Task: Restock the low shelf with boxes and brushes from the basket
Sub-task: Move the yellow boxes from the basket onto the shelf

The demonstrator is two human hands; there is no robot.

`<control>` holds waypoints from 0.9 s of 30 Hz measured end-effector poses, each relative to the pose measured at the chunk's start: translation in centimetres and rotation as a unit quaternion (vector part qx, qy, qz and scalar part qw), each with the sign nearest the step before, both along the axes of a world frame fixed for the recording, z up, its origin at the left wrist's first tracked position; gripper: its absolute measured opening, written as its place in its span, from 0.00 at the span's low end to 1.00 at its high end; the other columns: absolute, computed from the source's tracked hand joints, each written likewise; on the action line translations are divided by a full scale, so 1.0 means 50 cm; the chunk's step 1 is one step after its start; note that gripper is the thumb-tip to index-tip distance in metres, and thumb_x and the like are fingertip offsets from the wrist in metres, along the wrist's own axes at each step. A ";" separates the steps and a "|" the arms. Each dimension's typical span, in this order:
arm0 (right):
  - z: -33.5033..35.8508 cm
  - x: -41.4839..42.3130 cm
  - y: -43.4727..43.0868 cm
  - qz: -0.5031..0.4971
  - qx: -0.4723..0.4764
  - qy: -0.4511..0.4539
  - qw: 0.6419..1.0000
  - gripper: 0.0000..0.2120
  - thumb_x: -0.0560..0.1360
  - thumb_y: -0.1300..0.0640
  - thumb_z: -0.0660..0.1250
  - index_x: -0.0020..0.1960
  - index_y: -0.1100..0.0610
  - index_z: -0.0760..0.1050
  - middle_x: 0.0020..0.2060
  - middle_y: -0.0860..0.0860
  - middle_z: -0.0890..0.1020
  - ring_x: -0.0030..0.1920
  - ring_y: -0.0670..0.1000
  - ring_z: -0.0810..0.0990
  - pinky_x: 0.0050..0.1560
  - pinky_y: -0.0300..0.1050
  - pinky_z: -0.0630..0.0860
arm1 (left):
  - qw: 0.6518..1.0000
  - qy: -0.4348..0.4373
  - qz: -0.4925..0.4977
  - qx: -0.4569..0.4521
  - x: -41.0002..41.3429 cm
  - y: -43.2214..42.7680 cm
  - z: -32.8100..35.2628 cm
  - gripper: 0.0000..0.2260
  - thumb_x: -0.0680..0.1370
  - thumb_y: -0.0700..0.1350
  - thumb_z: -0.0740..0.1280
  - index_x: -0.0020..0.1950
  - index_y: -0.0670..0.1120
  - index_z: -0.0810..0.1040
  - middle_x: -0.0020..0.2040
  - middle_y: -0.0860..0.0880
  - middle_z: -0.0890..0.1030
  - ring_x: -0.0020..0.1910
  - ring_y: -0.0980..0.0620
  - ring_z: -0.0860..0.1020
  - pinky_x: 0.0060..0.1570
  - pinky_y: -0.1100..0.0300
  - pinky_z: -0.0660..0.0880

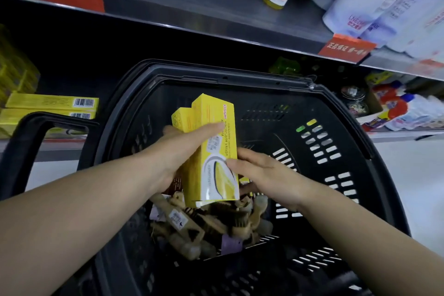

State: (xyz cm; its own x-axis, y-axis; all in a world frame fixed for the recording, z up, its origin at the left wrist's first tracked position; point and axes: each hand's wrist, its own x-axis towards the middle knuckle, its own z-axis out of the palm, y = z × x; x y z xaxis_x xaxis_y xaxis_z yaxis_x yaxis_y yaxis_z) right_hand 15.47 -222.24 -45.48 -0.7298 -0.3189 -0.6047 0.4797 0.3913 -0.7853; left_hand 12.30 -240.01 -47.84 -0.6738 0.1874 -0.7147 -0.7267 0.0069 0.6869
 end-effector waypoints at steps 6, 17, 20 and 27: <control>-0.127 -0.108 0.122 -0.057 0.250 0.074 0.964 0.10 0.79 0.57 0.60 0.54 0.58 0.77 0.43 0.53 0.78 0.45 0.51 0.77 0.50 0.48 0.75 | 0.998 0.041 0.009 -0.052 -0.002 0.007 -0.013 0.37 0.65 0.57 0.75 0.67 0.49 0.61 0.51 0.51 0.78 0.47 0.52 0.78 0.37 0.59 0.71; -0.396 -0.110 0.179 -0.074 0.344 -0.113 0.929 0.28 0.79 0.54 0.60 0.75 0.58 0.54 0.71 0.61 0.63 0.69 0.60 0.65 0.66 0.48 0.64 | 0.996 0.059 -0.014 -0.061 -0.022 0.053 -0.024 0.36 0.64 0.59 0.74 0.66 0.52 0.62 0.51 0.54 0.78 0.47 0.55 0.77 0.35 0.61 0.70; -0.401 -0.107 0.208 -0.068 0.359 -0.123 0.923 0.27 0.80 0.55 0.59 0.75 0.57 0.52 0.71 0.61 0.63 0.68 0.59 0.66 0.63 0.48 0.66 | 0.996 0.058 -0.024 -0.061 -0.023 0.065 -0.026 0.36 0.64 0.59 0.74 0.66 0.52 0.63 0.51 0.54 0.79 0.47 0.56 0.78 0.35 0.62 0.70; -0.352 -0.118 0.267 0.082 0.491 -0.053 0.865 0.20 0.81 0.51 0.55 0.66 0.64 0.68 0.64 0.60 0.73 0.64 0.57 0.72 0.59 0.44 0.68 | 0.996 0.067 -0.027 -0.057 -0.028 0.094 -0.025 0.34 0.64 0.58 0.75 0.64 0.52 0.63 0.49 0.54 0.79 0.45 0.56 0.78 0.34 0.62 0.70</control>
State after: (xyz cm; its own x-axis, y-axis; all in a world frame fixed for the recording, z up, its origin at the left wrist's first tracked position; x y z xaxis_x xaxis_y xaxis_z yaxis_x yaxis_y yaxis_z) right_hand 9.56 -208.90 -63.06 -0.6477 0.2926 -0.7034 0.4026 0.9153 0.0101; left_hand 10.90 -235.31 -49.11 -0.7558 0.1483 -0.6378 -0.6251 0.1266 0.7702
